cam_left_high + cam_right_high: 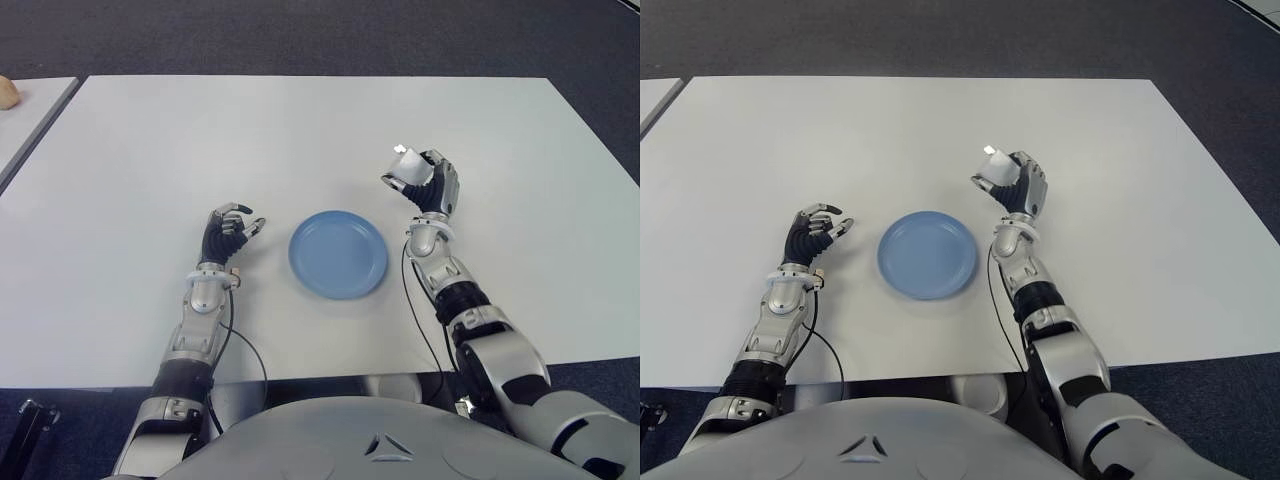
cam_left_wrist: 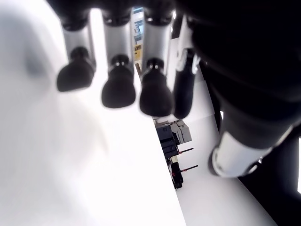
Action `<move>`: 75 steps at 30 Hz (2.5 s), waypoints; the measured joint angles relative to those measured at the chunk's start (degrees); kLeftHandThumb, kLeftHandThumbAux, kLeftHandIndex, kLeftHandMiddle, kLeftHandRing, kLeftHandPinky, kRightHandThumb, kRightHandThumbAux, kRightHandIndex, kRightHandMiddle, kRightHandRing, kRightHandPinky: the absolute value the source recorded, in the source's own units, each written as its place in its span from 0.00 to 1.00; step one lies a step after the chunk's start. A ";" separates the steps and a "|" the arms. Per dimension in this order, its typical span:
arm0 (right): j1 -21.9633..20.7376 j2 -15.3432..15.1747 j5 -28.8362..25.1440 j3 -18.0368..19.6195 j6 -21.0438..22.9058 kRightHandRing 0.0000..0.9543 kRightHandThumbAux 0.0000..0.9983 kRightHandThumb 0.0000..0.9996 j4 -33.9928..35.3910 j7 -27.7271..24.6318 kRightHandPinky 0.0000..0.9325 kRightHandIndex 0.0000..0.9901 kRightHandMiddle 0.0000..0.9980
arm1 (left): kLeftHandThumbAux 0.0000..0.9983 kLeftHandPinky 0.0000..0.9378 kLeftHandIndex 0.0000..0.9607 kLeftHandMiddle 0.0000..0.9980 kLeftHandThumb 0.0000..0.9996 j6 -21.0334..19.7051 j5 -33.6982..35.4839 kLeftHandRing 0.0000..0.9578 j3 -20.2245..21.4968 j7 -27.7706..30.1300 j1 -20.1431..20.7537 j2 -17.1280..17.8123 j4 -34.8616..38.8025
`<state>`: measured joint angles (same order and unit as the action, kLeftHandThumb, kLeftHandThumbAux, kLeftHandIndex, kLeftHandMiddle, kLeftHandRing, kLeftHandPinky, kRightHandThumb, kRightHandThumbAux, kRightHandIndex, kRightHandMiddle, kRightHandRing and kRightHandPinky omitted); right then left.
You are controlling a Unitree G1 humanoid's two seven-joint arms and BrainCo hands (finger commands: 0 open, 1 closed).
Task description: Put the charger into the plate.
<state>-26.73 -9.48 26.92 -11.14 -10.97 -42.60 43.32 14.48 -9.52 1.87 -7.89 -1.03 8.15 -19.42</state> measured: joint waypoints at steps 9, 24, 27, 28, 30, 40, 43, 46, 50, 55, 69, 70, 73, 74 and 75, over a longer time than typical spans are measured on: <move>6.80 1.14 1.08 -1.74 1.63 0.93 0.73 0.70 14.43 -7.90 0.93 0.44 0.89 | 0.72 0.83 0.46 0.79 0.71 0.19 0.27 0.82 0.09 0.00 -0.01 0.02 0.00; 12.48 2.12 -0.07 -5.43 0.43 0.92 0.73 0.70 25.56 -22.52 0.92 0.44 0.88 | 0.72 0.86 0.46 0.80 0.71 0.80 0.50 0.82 0.20 0.00 0.02 0.07 -0.24; 12.91 1.63 -0.06 -6.25 0.26 0.92 0.73 0.70 26.10 -25.67 0.93 0.44 0.88 | 0.72 0.86 0.46 0.80 0.71 0.81 0.51 0.82 0.24 0.00 0.02 0.12 -0.31; 12.96 1.30 0.21 -6.73 0.18 0.92 0.73 0.70 26.16 -26.93 0.93 0.44 0.89 | 0.72 0.86 0.46 0.80 0.71 0.81 0.50 0.82 0.24 0.00 0.01 0.15 -0.34; 12.99 0.54 0.75 -7.89 -0.05 0.92 0.73 0.70 26.16 -29.33 0.93 0.44 0.89 | 0.72 0.85 0.46 0.80 0.71 0.82 0.49 0.83 0.26 0.00 0.01 0.21 -0.36; 12.86 -2.53 1.53 -11.89 -0.86 0.90 0.73 0.70 26.19 -41.24 0.91 0.44 0.87 | 0.72 0.87 0.46 0.80 0.71 0.70 0.33 0.84 0.25 0.00 0.01 0.30 -0.37; 12.29 -4.50 3.37 -14.04 -0.86 0.90 0.73 0.70 26.19 -45.89 0.90 0.44 0.87 | 0.72 0.88 0.46 0.81 0.71 0.36 0.24 0.84 0.25 0.00 0.01 0.34 -0.36; 11.82 -6.09 5.10 -15.75 -0.85 0.89 0.73 0.70 26.05 -49.49 0.90 0.44 0.87 | 0.72 0.88 0.46 0.81 0.71 0.05 0.07 0.85 0.26 0.00 0.00 0.37 -0.36; 10.68 -7.35 7.01 -17.14 -0.80 0.88 0.73 0.70 25.83 -52.09 0.89 0.44 0.86 | 0.72 0.88 0.46 0.81 0.71 -0.16 0.02 0.84 0.27 0.00 0.01 0.44 -0.36; 9.01 -8.02 8.87 -18.16 0.06 0.82 0.73 0.70 26.06 -54.75 0.77 0.44 0.81 | 0.72 0.84 0.46 0.80 0.71 -0.27 0.07 0.83 0.26 0.00 0.05 0.44 -0.36; 8.56 -9.43 11.09 -19.54 3.34 0.30 0.74 0.68 30.27 -60.74 0.32 0.41 0.27 | 0.72 0.84 0.46 0.79 0.71 -0.25 0.49 0.82 0.32 0.00 0.08 0.43 -0.39; 8.68 -9.46 11.12 -19.54 3.55 0.28 0.74 0.68 30.53 -60.83 0.31 0.41 0.26 | 0.72 0.85 0.46 0.80 0.71 -0.25 0.49 0.82 0.31 0.00 0.09 0.43 -0.39; 9.21 -9.46 11.25 -19.54 4.56 0.22 0.76 0.61 31.51 -60.90 0.25 0.35 0.19 | 0.72 0.85 0.46 0.80 0.71 -0.26 0.48 0.82 0.30 0.00 0.10 0.43 -0.39; 9.46 -9.46 11.40 -19.54 5.11 0.19 0.79 0.49 32.01 -60.92 0.23 0.26 0.17 | 0.72 0.84 0.46 0.80 0.71 -0.26 0.48 0.82 0.30 0.00 0.11 0.43 -0.39; 9.74 -9.44 11.56 -19.54 5.60 0.17 0.82 0.41 32.40 -60.93 0.21 0.20 0.15 | 0.72 0.84 0.46 0.80 0.71 -0.26 0.48 0.82 0.30 0.00 0.11 0.43 -0.39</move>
<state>-17.00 -18.92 38.48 -30.68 -5.37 -10.19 -17.60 14.22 -9.04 2.17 -7.89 -0.92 8.58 -19.81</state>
